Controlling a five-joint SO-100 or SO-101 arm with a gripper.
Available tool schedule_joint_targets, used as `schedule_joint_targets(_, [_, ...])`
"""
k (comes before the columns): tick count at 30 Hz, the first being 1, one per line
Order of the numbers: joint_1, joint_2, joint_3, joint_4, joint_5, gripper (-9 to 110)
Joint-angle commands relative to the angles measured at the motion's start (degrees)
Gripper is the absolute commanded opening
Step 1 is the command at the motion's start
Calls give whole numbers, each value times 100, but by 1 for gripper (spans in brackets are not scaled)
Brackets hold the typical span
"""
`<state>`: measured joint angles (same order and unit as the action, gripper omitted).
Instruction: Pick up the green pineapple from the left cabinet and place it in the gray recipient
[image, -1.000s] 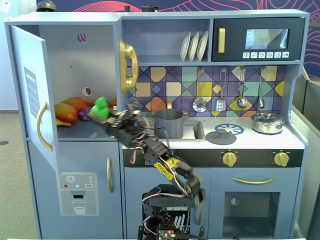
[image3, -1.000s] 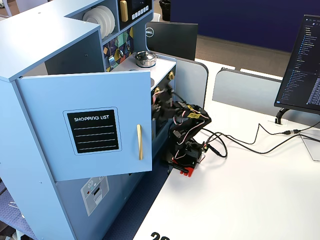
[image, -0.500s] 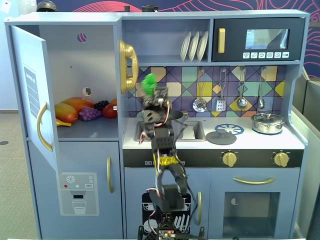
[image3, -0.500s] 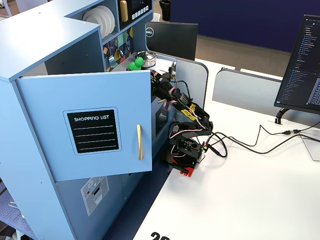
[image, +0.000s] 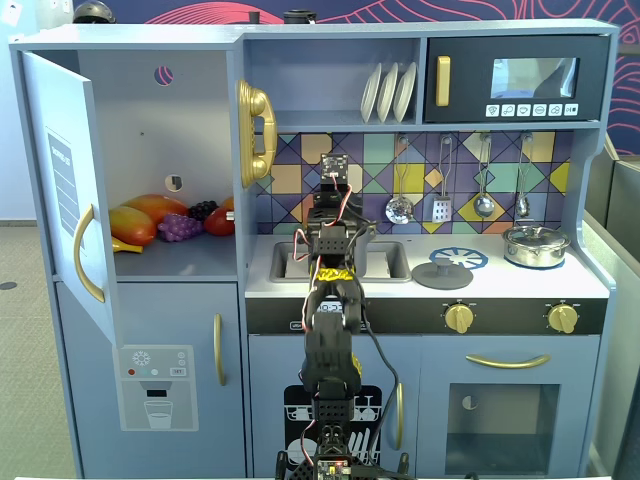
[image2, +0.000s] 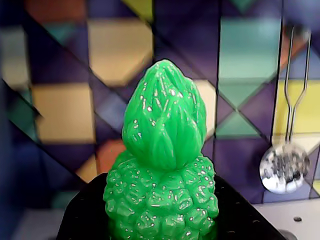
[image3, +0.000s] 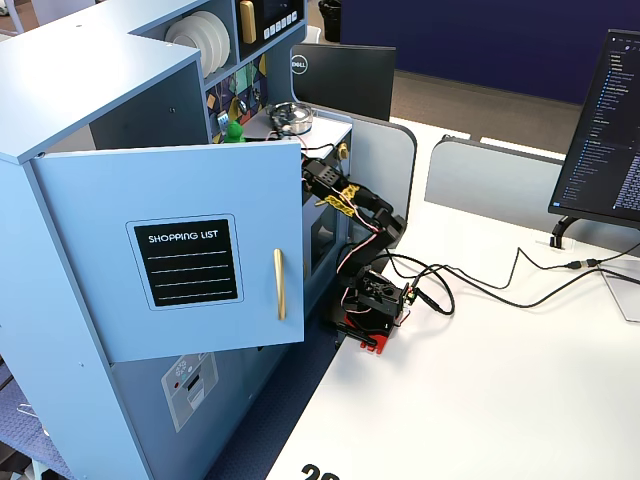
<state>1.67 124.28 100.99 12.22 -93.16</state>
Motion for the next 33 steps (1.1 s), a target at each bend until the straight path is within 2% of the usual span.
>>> schedule_joint_targets(1, [141,-431,-817,167,-141,0])
schedule_joint_targets(4, [202,-624,-914,255,-114,0])
schedule_joint_targets(5, [211,-650,-914,264,18,4])
schedule_joint_targets(8, [255,-668,-914,334,545,33])
schedule_joint_targets(13, [281,-659,-949,589,598,46])
schedule_joint_targets(18, [264,-466,-1178,967,466,42])
schedule_joint_targets(25, [176,1195,-1881,4544,272,32])
schedule_joint_targets(32, [167,3023,-554,7822,-501,12])
schedule_joint_targets(33, [70,3164,-193,8042,-299,9])
